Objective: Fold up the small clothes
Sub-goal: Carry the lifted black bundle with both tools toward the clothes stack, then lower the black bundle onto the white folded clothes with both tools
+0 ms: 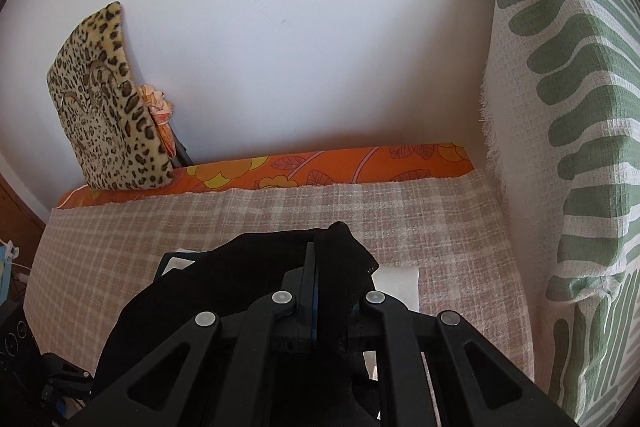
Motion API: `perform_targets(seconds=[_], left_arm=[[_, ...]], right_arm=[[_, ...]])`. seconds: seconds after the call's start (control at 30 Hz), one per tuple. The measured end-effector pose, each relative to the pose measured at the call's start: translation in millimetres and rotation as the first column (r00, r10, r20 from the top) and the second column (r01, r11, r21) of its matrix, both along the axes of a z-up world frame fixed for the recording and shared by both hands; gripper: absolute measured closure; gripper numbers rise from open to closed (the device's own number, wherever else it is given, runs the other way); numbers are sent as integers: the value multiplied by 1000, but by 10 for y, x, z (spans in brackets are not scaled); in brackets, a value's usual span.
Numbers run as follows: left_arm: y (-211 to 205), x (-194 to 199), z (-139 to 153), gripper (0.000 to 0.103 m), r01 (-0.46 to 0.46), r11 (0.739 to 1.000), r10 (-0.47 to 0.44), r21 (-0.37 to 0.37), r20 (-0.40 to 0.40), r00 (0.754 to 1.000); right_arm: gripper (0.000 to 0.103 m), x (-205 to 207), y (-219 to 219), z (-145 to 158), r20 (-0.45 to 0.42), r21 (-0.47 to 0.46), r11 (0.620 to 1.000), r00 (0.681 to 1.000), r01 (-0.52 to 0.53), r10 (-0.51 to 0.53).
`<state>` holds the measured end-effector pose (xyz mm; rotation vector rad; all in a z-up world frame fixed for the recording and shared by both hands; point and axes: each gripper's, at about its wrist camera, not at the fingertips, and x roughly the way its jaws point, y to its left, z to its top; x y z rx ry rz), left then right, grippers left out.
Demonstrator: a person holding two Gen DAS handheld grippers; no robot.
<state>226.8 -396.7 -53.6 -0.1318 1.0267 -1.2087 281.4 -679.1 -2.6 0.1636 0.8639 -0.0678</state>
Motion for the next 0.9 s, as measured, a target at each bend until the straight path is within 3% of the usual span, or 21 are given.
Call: perform_targets(seconds=[0.1, 0.33, 0.47, 0.6, 0.73, 0.83, 0.9], left_arm=[[218, 80, 100, 82, -16, 1000, 15, -26, -10, 1000], [282, 1017, 193, 81, -237, 968, 238, -87, -2, 971], [-34, 1504, -98, 81, -265, 964, 260, -19, -143, 955], [-235, 1631, -292, 81, -249, 968, 235, -21, -259, 937], [-463, 1605, -344, 69, -206, 977, 211, 46, -225, 951], [-548, 1637, -372, 70, -228, 972, 233, 50, -219, 947], [-558, 1660, -390, 77, -254, 967, 253, 22, -214, 943]], right_arm=[[98, -43, -43, -10, 12, 9, 1000, 1000, -12, 12], [98, -126, -59, 2, 40, 33, 999, 999, -24, 23], [98, -143, -3, 34, 53, 31, 999, 998, -39, 37], [98, -158, 56, 47, 49, 7, 998, 997, -56, 56], [98, -186, 39, 37, 48, 8, 998, 997, -55, 54], [98, -197, 35, 25, 47, 11, 998, 997, -58, 58], [98, -202, 55, 14, 43, 3, 998, 997, -63, 63]])
